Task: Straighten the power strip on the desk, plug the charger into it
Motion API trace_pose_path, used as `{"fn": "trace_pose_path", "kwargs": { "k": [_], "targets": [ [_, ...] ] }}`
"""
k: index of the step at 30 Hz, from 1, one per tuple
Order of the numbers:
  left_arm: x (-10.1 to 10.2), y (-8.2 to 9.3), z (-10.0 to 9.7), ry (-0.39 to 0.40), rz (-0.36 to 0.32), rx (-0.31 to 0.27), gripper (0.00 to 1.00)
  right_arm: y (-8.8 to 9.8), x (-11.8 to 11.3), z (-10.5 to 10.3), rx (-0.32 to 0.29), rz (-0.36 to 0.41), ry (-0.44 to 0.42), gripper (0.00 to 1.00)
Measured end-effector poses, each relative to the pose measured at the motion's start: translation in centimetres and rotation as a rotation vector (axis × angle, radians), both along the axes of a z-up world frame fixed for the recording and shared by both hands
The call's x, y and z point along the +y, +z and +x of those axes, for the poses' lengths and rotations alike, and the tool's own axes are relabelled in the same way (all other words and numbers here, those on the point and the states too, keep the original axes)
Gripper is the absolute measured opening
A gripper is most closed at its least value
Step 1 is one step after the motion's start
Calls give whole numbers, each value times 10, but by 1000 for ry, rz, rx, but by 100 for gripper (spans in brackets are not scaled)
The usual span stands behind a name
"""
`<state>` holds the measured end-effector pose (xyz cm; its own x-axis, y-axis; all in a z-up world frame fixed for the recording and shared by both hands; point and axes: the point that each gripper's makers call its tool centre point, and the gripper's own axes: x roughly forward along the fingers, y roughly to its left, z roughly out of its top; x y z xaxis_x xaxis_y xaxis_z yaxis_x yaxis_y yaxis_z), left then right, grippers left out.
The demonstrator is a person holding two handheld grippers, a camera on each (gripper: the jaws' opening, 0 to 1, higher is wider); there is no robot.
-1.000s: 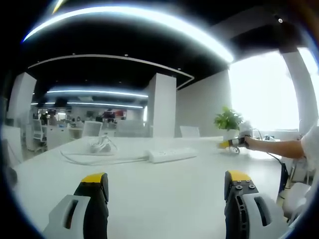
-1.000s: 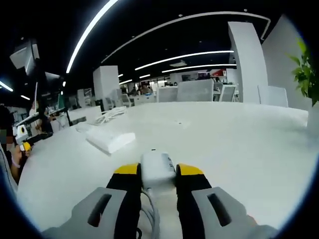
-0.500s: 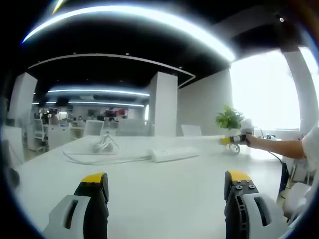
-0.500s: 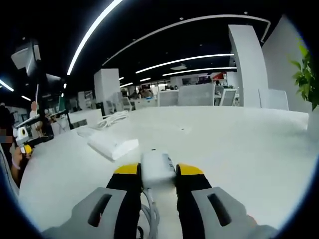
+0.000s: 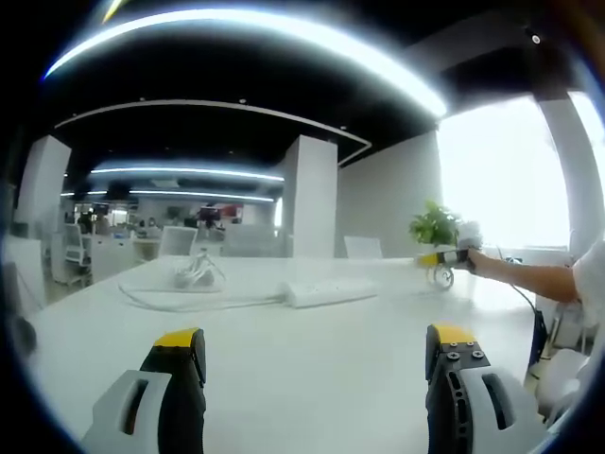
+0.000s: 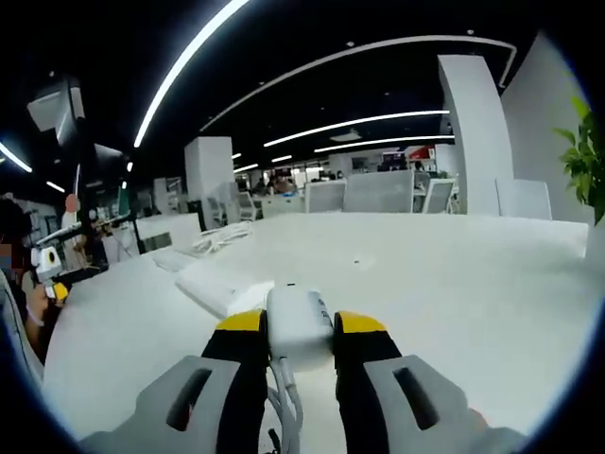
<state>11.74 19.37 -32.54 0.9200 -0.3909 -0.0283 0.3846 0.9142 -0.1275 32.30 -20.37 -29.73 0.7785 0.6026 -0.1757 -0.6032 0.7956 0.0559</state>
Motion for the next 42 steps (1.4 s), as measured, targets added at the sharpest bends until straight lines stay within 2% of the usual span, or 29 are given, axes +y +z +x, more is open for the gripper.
{"fn": "trace_pose_path", "kwargs": {
  "k": [8, 15, 23, 30, 42],
  "targets": [
    [2, 0, 0, 6, -15, 3, 99, 8, 16, -6, -16, -5, 27, 24],
    [3, 0, -1, 6, -13, 3, 99, 16, 25, 1, -23, -14, 57, 24],
    [3, -1, -2, 1, -14, 4, 99, 16, 35, 0, -23, -26, 73, 24],
    [3, -2, -2, -2, -16, 4, 99, 23, 44, 1, -31, -8, 85, 24],
    [3, -2, -2, -7, -16, 5, 99, 26, 74, 1, -40, -15, 126, 24]
  ]
}}
